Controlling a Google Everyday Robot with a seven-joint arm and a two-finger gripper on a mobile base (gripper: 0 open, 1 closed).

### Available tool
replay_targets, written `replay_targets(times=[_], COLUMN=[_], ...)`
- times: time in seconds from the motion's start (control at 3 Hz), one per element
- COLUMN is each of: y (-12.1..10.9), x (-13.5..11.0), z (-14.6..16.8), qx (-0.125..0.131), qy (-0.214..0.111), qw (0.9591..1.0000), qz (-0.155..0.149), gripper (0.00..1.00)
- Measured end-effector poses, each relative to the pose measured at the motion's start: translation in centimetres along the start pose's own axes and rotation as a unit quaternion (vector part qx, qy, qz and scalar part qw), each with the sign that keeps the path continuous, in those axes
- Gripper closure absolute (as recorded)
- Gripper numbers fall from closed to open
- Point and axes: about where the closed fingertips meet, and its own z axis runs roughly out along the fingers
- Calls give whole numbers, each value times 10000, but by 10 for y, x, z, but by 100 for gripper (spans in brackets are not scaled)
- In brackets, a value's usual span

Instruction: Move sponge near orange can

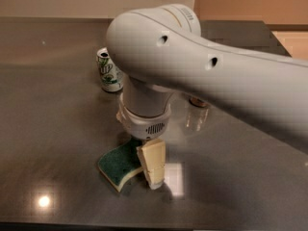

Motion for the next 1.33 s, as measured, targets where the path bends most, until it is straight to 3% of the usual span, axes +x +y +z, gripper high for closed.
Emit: replay_targets(times=[0.33, 1.33], y=[1, 8], x=[-2, 9], z=[4, -4], qx=[-30, 54], qy=[-23, -61], qw=[10000, 9997], qz=[-21, 243], gripper=[2, 71])
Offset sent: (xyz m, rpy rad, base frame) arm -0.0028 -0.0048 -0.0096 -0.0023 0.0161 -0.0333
